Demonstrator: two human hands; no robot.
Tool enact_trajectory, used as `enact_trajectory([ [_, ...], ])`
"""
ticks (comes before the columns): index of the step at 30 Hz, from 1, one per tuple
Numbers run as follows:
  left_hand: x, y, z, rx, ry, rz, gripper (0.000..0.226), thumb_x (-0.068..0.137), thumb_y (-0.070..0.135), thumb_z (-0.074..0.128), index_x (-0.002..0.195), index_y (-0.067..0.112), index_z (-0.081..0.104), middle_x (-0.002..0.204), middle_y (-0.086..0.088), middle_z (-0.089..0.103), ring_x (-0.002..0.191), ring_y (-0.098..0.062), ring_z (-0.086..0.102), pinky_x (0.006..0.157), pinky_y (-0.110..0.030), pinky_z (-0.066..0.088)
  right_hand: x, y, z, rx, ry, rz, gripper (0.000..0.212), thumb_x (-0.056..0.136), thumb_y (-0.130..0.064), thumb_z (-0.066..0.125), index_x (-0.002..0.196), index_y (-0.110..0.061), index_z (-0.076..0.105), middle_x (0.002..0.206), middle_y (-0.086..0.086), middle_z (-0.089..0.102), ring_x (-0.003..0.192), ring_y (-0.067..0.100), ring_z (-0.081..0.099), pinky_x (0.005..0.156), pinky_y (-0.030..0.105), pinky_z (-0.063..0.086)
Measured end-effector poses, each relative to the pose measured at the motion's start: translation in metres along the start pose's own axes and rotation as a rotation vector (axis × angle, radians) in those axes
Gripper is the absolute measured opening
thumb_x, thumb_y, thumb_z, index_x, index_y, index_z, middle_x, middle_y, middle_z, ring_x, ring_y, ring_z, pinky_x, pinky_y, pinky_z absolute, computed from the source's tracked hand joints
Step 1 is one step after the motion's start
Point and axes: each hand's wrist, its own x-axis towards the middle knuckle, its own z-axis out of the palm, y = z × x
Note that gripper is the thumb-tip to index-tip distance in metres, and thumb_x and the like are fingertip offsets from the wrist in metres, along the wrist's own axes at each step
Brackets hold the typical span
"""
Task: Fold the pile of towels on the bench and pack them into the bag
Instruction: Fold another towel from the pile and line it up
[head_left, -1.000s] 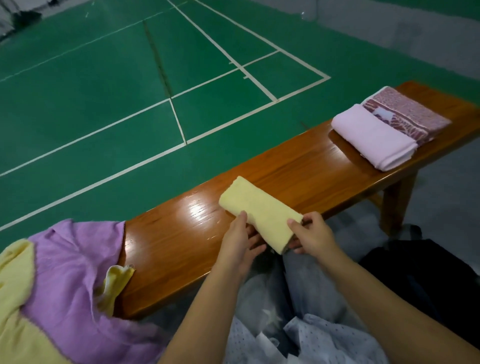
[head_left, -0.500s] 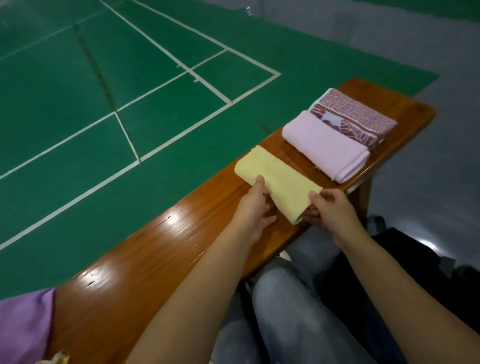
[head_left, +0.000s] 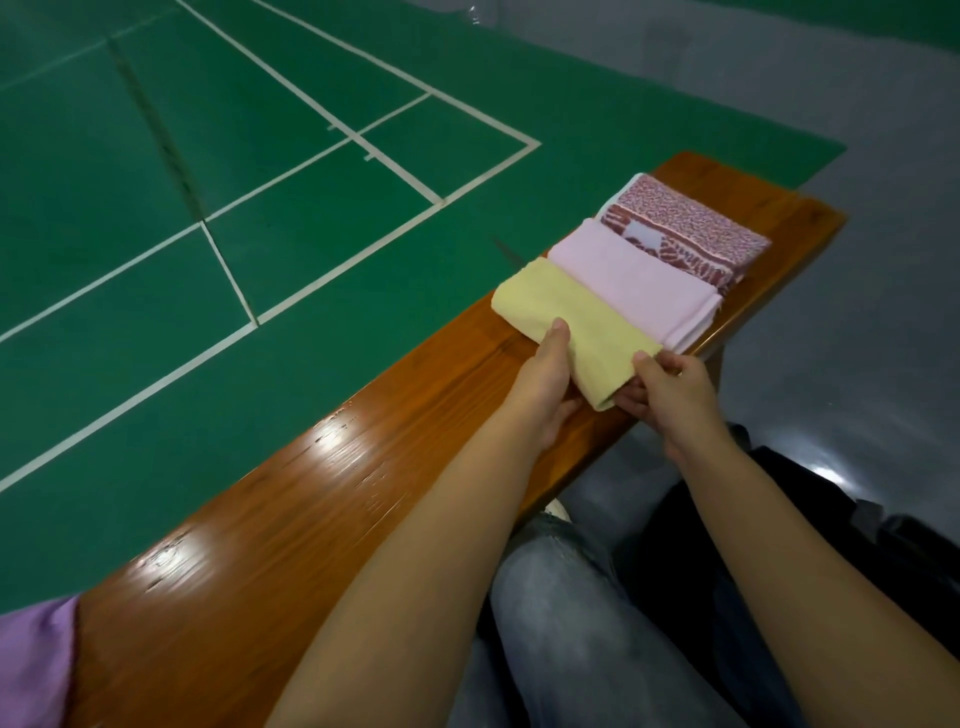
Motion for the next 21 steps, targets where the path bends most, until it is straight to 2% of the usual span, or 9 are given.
enact_trajectory([
  [3,-0.005,-0.005,-0.008,0.059,0.000,0.013,0.064,0.100,0.052,0.034,0.151,0.015,0.023,0.153,-0.002,0.034,0.139,-0.026,0.034,0.114,-0.048,0.031,-0.015,-0.003,-0.001,-0.032,0.031,-0.022,0.041,0.094,-0.022,0.057,0.130,-0.007,0.043,0.111,0.015,0.062,0.081,0.015,0.068,0.066,0.027,0.060],
  [6,-0.020,-0.014,-0.027,0.082,0.012,0.039,0.066,0.097,0.057,0.034,0.150,0.018,0.027,0.149,-0.005,0.040,0.131,-0.027,0.046,0.108,-0.046,0.040,-0.046,-0.005,0.002,-0.120,0.014,-0.069,0.033,0.095,-0.022,0.056,0.124,-0.009,0.044,0.108,0.013,0.061,0.076,0.011,0.064,0.064,0.024,0.057],
  [11,-0.069,-0.035,-0.078,-0.038,0.084,0.100,0.048,0.101,0.047,0.036,0.137,0.017,0.045,0.130,-0.007,0.057,0.116,-0.024,0.058,0.104,-0.044,0.045,-0.108,0.001,0.027,-0.320,-0.306,-0.123,0.019,0.096,-0.023,0.055,0.113,-0.016,0.048,0.103,0.006,0.061,0.081,0.012,0.064,0.069,0.024,0.053],
  [15,-0.116,-0.067,-0.144,-0.051,0.216,0.122,0.031,0.100,0.035,0.046,0.125,0.018,0.052,0.116,-0.004,0.065,0.107,-0.021,0.063,0.087,-0.035,0.052,-0.148,0.010,0.056,-0.462,-0.530,-0.164,0.011,0.095,-0.024,0.055,0.106,-0.020,0.054,0.103,0.004,0.064,0.088,0.014,0.065,0.082,0.034,0.056],
  [19,-0.169,-0.115,-0.216,-0.081,0.369,0.141,0.026,0.099,0.032,0.049,0.119,0.017,0.058,0.111,-0.003,0.070,0.107,-0.020,0.064,0.097,-0.041,0.050,-0.189,0.022,0.083,-0.590,-0.731,-0.229,0.004,0.095,-0.025,0.054,0.098,-0.027,0.054,0.101,0.001,0.064,0.091,0.012,0.065,0.087,0.038,0.054],
  [21,-0.198,-0.133,-0.245,-0.109,0.474,0.197,0.022,0.099,0.031,0.050,0.114,0.019,0.061,0.108,-0.001,0.072,0.106,-0.019,0.066,0.097,-0.041,0.050,-0.211,0.029,0.098,-0.661,-0.818,-0.268,0.008,0.096,-0.023,0.054,0.103,-0.024,0.055,0.101,0.002,0.064,0.092,0.014,0.064,0.088,0.039,0.054],
])
